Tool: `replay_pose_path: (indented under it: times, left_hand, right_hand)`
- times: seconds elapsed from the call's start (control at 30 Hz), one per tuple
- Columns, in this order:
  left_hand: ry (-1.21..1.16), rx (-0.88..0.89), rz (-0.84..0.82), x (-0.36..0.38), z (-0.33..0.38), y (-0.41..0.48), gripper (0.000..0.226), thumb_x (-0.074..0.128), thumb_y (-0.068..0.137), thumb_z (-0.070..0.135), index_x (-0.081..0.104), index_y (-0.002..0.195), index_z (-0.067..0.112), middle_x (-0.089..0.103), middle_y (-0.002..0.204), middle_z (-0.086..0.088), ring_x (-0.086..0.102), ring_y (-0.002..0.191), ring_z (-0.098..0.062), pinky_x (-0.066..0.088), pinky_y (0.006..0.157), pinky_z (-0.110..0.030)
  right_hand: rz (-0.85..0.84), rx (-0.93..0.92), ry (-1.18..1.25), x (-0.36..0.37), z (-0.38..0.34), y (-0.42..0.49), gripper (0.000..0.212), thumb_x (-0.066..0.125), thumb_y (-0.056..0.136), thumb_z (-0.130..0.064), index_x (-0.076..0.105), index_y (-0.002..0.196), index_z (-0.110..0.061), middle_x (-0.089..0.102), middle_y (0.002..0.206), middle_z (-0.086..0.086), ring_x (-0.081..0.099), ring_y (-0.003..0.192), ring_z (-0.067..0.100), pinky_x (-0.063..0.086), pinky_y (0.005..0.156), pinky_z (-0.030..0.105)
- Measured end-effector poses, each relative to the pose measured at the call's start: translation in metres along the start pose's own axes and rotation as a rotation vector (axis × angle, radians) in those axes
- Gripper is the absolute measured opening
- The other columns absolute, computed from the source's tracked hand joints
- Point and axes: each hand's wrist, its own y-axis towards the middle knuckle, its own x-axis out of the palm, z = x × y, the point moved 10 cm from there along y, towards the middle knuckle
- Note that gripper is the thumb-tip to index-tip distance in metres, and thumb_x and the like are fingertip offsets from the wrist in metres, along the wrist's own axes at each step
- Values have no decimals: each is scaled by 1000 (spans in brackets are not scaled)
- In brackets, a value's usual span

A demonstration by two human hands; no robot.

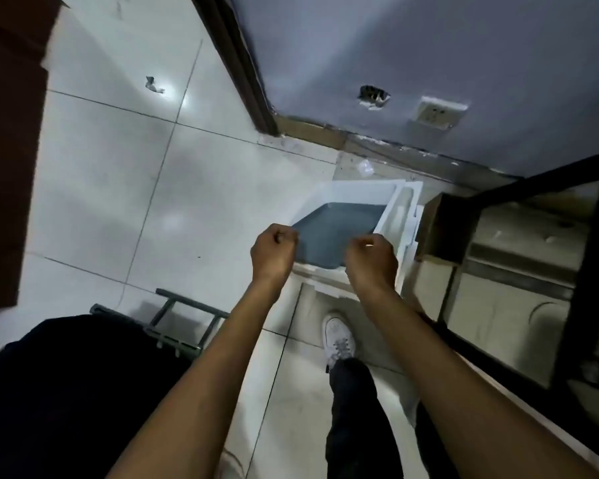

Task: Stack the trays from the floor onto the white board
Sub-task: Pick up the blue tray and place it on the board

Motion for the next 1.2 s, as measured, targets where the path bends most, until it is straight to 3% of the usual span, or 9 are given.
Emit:
replay_pose_path:
  times: [0.1,0.23,0.4,0.53,0.63,0.77,0.87,1.03,1.2]
  left_hand:
    - [176,28,26,7,-24,37,20,50,94,17,68,99,11,68,100,-1,61,93,-20,44,76,-23]
    - [332,50,52,16,-59,85,25,52,95,21,65,108,4,66,102,-6,61,100,-25,42,77,-26]
    - [433,26,140,19,-88,122,37,55,91,19,61,124,3,64,122,-19,59,113,-34,44,94,-31]
    - [349,-81,187,16,-102,125,35,56,75,7,67,108,5,67,108,-15,61,105,-33,49,91,-31]
    - [286,-143,207,8,-110,124,38,56,79,3,65,116,5,66,117,-14,61,109,-33,51,95,-36]
    - [354,-150,163,-4,-105,116,24,45,80,0,43,61,16,40,67,-10,34,66,-26,33,59,-29]
    - [370,-216,45,-11,-104,102,29,42,89,7,39,60,12,41,65,-6,39,61,-26,34,54,-27]
    - [472,-208,-148,-30,-81,70,58,30,101,53,64,99,5,59,103,-12,56,98,-33,43,81,-34]
    - [433,-51,-25,-75,-21,12,59,22,104,51,62,97,8,59,105,-13,51,94,-29,35,80,-33]
  right_hand:
    - [31,-32,-104,23,5,26,23,50,91,-16,59,109,-5,63,104,8,60,94,27,37,71,25]
    - [48,2,-282,44,24,58,43,50,93,-23,48,128,1,60,125,16,61,112,35,49,80,35]
    - [-21,-56,-505,57,21,83,33,52,95,-20,57,119,2,63,119,15,64,106,34,45,71,29]
    - [-109,4,-556,68,33,97,18,58,92,-17,61,102,-3,66,105,14,67,101,33,54,78,34]
    - [-71,35,-546,68,44,97,28,53,94,-17,60,115,1,66,116,17,66,104,34,54,80,36]
    - [-72,166,-428,65,52,81,49,44,99,-22,36,141,4,54,136,19,56,122,36,46,98,43]
    - [-104,166,-413,61,50,57,41,39,100,-18,33,136,1,53,136,20,53,123,39,44,94,42]
    - [-128,30,-372,36,31,6,28,32,101,-20,39,123,-4,58,127,19,57,110,37,37,75,33]
    - [-31,-73,-366,-10,-11,-28,36,32,98,-31,57,110,-8,62,117,18,53,91,30,36,73,33]
